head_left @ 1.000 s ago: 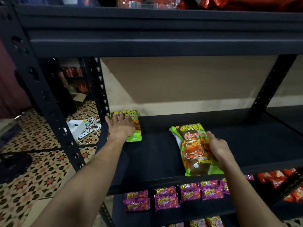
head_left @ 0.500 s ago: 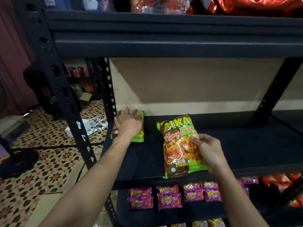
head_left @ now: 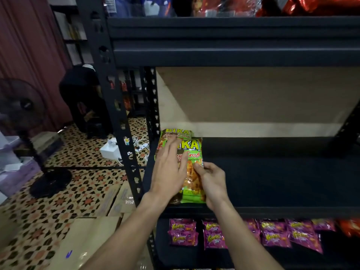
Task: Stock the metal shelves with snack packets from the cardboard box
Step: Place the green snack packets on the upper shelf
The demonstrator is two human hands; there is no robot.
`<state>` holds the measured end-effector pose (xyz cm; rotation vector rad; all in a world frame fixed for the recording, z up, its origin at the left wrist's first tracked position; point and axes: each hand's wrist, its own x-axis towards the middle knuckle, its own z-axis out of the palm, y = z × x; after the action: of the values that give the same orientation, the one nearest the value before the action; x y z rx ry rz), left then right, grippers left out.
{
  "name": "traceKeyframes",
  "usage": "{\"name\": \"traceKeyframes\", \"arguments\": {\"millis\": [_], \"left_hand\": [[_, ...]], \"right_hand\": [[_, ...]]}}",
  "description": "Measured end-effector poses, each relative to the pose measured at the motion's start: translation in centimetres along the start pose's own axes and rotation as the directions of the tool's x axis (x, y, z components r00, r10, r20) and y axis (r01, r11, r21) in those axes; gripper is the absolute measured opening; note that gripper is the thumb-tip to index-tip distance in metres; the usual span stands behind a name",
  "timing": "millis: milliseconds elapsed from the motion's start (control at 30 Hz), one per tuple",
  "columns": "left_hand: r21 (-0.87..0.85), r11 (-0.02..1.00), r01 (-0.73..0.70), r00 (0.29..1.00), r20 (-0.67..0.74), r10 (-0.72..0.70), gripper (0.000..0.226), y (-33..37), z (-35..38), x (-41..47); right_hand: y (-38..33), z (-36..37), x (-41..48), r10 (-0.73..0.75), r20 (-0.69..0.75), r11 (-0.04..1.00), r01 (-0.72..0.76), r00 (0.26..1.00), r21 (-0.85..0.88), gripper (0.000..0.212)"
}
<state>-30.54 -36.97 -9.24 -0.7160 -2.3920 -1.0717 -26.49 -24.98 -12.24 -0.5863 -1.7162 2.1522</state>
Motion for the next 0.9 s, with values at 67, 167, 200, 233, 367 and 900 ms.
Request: {"name": "traceKeyframes", "arguments": {"millis": [67,167,200,233,367,900], "left_hand": [[0.13,0.991,-0.037,0.998,0.061,0.029,0.046,-0.5,0.6,0.1],[0.287,0.957,-0.042,0.986,0.167,-0.007,0.055,-1.8,1.3,-0.3],[0.327,0.943,-0.056,0.983,0.181,-0.005,0.06,-2.2,1.5,-0.5],[0.355,0.932,-0.072,0.983,0.185,0.005,0.065,-2.5,1.5,-0.8],[0.452,0.887,-0.094,0.981,0.196,0.004,0.07,-3.0,1.8,-1.5],[0.526,0.848,-0.061,0.955,0.279,-0.104,0.064,-2.8,1.3,-1.2]], "right_hand": [[0.6,0.9,0.3,-0.008,0.012,1.0,0.008,1.0,-0.023,0.014],[1.0,1.4,0.2,0.007,0.066,1.0,-0.005,0.998,-0.021,0.015],[1.1,1.3,0.1,0.011,0.091,1.0,-0.008,0.996,-0.029,0.016],[1.2,1.0,0.2,0.018,0.116,0.999,-0.014,0.993,-0.037,0.017],[1.4,0.0,0.1,0.05,0.176,0.996,-0.035,0.983,-0.086,0.018],[1.0,-4.6,-0.4,-0.04,0.025,0.957,0.045,0.999,-0.287,0.016]]}}
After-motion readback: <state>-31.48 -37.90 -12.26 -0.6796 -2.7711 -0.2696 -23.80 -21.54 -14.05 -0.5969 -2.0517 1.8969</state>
